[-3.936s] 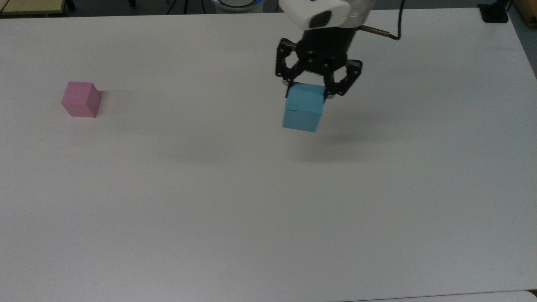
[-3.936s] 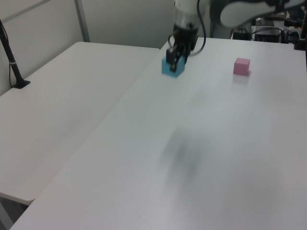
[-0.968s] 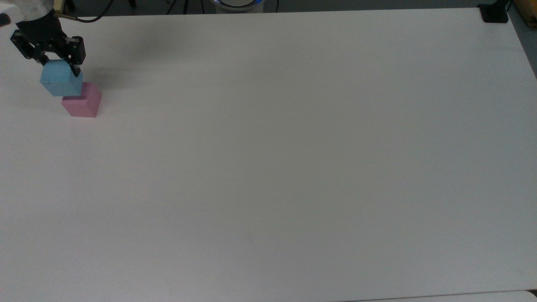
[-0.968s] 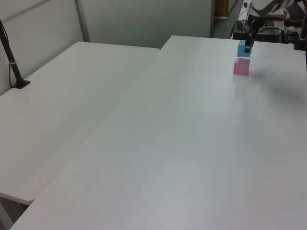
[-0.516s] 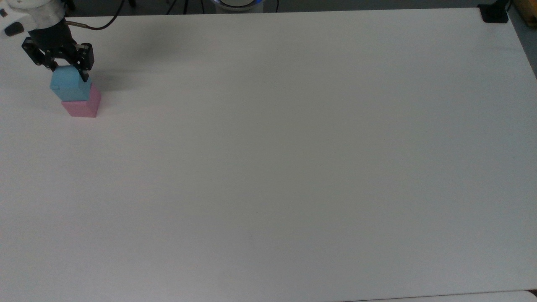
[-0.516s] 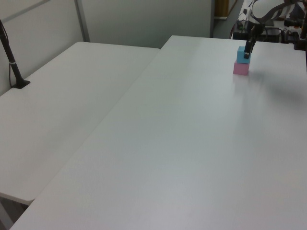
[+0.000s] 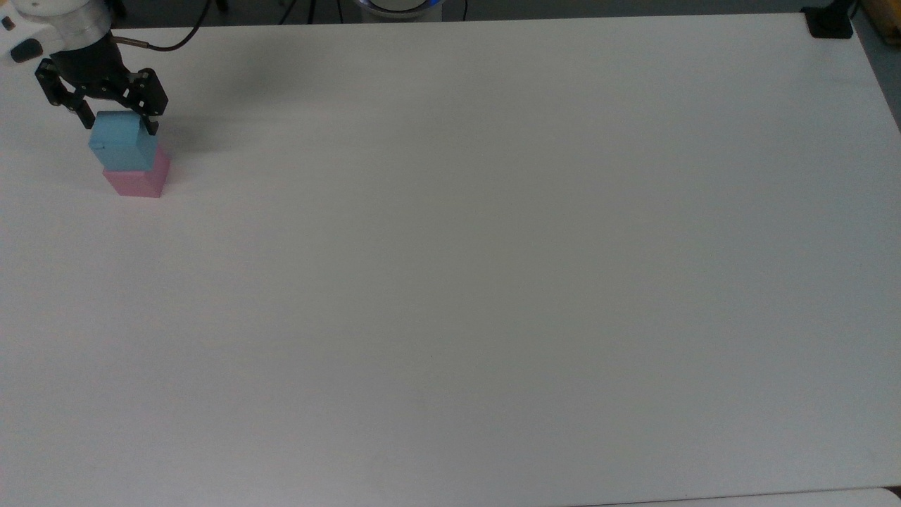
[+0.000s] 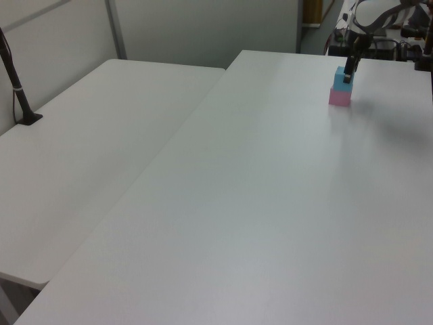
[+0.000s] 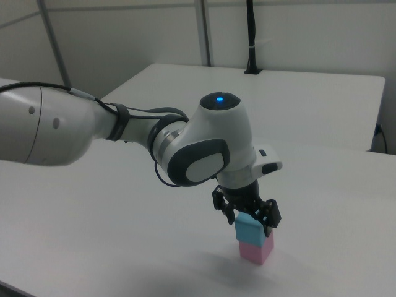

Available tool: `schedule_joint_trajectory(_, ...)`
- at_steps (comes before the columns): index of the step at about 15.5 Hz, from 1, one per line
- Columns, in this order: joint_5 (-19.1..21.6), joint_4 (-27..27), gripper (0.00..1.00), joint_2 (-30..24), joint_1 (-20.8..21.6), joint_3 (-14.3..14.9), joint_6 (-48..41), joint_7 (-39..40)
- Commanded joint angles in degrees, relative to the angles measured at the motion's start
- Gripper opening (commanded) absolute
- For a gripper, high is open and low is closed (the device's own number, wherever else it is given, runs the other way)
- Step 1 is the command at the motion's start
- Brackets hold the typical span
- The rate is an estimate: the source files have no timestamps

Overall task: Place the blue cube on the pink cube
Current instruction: 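Lower the light-blue cube onto the top of the pink cube, then open the gripper to release the light-blue cube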

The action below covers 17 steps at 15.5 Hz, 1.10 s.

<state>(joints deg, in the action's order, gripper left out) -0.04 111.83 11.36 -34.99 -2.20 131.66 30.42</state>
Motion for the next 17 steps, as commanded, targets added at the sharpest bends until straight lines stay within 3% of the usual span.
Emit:
schedule_joint_trajectory(1, 1.0, 1.6, 1.00, -1.3, 0.5, 0.3, 1.7, 0.9)
schedule_joint_trajectory(4, 1.1, 0.9, 1.00, -2.8, -0.1, 0.3, -0.5, 0.5)
schedule_joint_trajectory(6, 1.4, -1.8, 1.00, -5.5, -0.2, 0.3, -7.8, -0.8)
schedule_joint_trajectory(10, 2.8, -16.4, 1.00, -7.9, 1.2, -0.2, -31.2, -9.0)
schedule_joint_trajectory(13, 4.6, -22.4, 1.00, -10.4, 5.6, 0.4, -41.5, -15.9)
schedule_joint_trajectory(17, 4.3, -22.6, 1.00, -13.9, 17.4, 2.6, -41.6, -28.9)
